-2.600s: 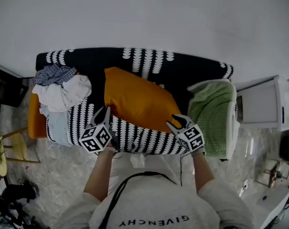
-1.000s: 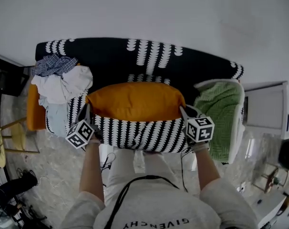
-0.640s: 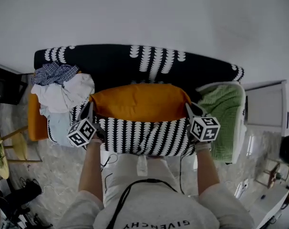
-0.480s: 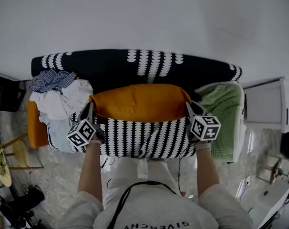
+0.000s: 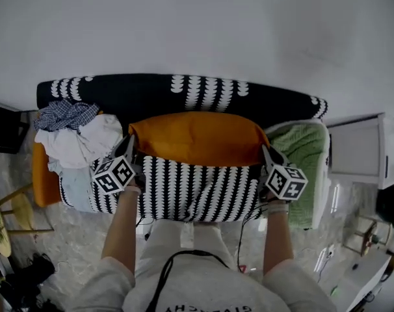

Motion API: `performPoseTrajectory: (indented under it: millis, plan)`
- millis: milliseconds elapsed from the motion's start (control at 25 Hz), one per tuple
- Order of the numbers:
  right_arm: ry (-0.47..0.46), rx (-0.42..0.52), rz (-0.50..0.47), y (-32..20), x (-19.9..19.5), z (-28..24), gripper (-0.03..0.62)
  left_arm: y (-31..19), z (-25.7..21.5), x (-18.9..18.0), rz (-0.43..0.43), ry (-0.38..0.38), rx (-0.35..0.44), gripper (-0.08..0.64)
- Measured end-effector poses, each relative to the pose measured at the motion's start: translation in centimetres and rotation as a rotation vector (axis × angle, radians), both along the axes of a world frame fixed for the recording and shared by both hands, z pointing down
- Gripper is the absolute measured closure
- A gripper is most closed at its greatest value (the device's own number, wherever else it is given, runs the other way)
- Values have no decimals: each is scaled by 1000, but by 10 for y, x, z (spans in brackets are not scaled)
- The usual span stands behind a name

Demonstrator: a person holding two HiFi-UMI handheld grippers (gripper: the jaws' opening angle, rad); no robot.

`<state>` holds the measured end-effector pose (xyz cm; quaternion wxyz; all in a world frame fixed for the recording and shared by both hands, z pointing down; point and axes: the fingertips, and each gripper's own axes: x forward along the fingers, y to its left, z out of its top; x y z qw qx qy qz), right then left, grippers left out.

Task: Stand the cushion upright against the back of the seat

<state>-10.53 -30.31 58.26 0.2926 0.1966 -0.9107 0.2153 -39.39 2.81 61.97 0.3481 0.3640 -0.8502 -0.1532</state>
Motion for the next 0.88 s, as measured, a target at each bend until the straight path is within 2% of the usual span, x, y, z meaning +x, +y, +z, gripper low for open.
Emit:
performPoseTrajectory:
  millis: [240, 400, 560, 880]
  plan:
    - [20, -32, 43, -18, 8, -2, 552, -25, 1, -1, -13, 41, 22, 497]
    - [48, -47, 66, -29, 14, 11, 552, -37, 3, 3, -56, 54, 43, 497]
    - [96, -63, 75, -34, 22, 28, 552, -40, 13, 11, -48, 64, 34, 497]
    - [71, -107, 62, -38, 18, 23, 552, -43, -7, 3, -47, 45, 48, 497]
